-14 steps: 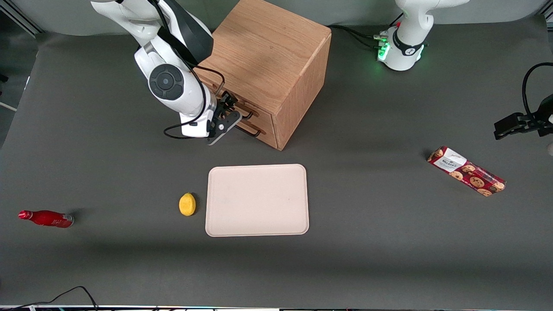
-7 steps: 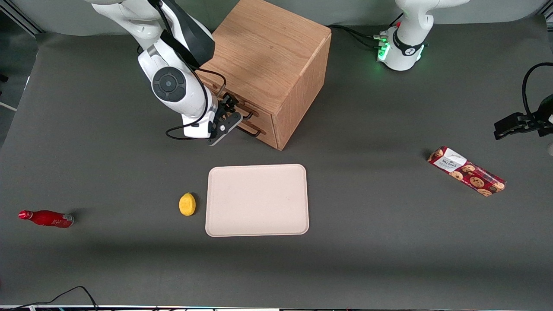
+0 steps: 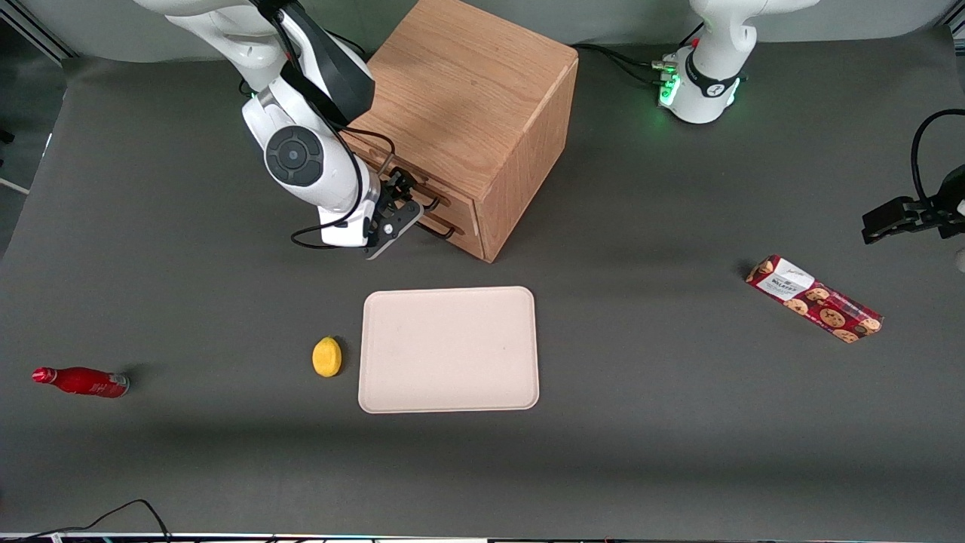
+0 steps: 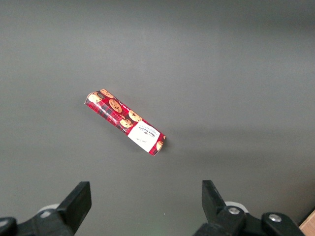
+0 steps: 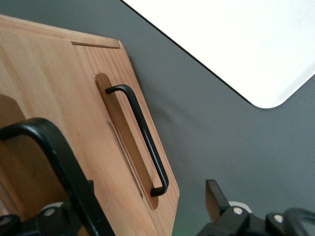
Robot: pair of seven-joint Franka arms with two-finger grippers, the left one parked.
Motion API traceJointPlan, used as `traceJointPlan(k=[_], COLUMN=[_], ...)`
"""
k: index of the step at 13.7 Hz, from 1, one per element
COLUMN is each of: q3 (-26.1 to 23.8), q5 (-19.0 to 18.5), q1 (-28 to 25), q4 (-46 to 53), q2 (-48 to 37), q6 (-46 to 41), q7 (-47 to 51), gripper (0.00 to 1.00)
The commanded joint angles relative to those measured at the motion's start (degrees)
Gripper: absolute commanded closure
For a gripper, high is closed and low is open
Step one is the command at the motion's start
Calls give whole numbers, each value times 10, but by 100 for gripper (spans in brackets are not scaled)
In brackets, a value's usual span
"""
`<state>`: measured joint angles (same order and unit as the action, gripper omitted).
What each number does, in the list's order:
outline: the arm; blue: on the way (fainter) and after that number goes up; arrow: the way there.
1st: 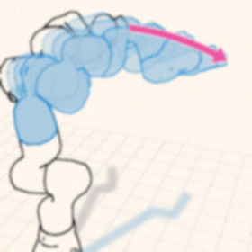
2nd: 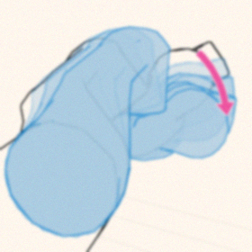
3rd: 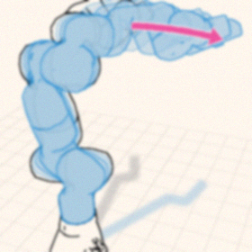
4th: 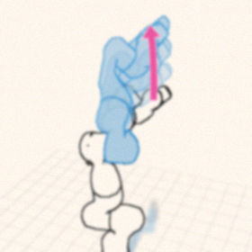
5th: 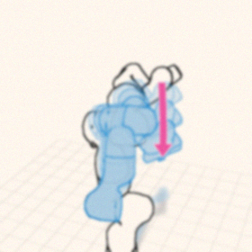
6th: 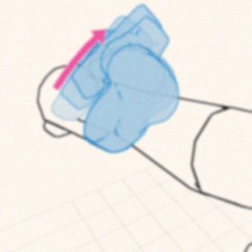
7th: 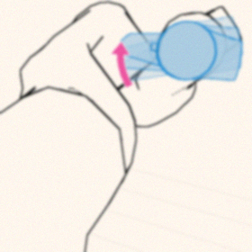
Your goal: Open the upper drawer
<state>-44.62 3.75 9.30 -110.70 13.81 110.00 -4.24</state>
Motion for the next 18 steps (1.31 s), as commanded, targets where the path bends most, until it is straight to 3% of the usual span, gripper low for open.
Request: traceJointPlan(k=[1, 12, 18], q3=[8, 45, 66], q5=[-7, -34, -73], q1=[-2, 3, 4], q4=[-1, 29, 53], q2=[7, 28, 49], q6=[13, 18, 18], q7=[-15, -15, -15], gripper=[0, 0, 0])
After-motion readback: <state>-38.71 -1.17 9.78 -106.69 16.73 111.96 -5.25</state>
